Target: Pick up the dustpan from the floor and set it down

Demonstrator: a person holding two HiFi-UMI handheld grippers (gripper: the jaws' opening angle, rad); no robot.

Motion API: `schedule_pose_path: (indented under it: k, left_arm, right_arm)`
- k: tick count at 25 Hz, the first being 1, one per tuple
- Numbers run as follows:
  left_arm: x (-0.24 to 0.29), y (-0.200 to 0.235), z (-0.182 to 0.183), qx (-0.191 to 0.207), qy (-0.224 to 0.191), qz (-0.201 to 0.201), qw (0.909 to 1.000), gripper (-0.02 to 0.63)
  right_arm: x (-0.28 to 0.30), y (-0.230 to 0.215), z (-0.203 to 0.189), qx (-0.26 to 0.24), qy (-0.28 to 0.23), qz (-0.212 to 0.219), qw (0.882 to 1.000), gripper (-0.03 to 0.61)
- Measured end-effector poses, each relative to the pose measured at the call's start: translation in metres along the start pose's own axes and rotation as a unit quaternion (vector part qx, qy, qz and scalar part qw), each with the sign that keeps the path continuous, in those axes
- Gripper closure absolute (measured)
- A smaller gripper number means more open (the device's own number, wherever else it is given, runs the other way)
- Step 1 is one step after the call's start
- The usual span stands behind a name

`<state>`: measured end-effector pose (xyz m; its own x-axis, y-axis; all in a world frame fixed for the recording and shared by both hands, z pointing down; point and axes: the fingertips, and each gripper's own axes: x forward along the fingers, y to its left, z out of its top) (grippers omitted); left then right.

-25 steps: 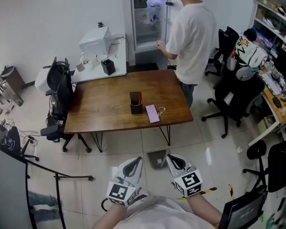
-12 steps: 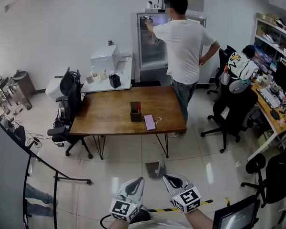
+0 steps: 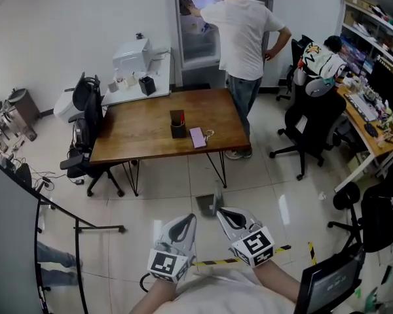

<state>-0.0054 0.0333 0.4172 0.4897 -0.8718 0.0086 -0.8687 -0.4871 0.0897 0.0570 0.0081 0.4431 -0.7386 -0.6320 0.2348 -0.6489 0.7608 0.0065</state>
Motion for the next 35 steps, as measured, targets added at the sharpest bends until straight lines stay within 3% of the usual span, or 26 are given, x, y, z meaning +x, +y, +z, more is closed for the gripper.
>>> schedule_pose_path:
  k: [16,35]
  left_arm:
    - [-0.005,0.031,0.013,0.004,-0.013,0.024,0.9996,0.600]
    - [-0.016,0.059,-0.006,-0.010,0.005,0.032,0.9994,0.600]
  right_arm:
    - [0.028,0.013,0.007,-0.007,0.011,0.015,1.000,0.577]
    - [0.034,0.006,0.003,-0.002,0.020,-0.021,1.000,0.577]
